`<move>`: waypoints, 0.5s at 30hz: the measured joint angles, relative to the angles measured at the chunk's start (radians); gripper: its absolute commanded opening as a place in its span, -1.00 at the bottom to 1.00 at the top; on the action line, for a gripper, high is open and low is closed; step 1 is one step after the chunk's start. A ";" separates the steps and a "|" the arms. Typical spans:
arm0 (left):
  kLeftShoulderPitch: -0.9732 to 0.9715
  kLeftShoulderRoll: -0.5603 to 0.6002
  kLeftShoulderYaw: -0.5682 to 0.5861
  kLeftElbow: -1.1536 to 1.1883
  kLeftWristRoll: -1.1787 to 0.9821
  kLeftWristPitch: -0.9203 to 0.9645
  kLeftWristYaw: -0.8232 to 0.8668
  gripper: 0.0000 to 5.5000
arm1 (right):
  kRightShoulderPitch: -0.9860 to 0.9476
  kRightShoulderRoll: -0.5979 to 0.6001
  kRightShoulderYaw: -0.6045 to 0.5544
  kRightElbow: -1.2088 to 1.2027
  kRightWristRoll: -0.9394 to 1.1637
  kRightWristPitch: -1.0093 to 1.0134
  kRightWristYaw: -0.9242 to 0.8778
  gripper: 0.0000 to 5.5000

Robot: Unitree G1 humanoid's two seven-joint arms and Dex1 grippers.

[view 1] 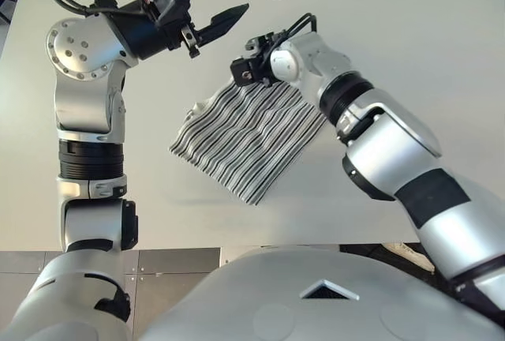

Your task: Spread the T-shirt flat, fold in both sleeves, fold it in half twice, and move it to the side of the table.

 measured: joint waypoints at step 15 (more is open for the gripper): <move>0.040 0.007 0.012 -0.030 -0.004 -0.011 0.016 -0.04 | -0.089 -0.006 -0.067 -0.003 0.047 -0.078 0.094 0.04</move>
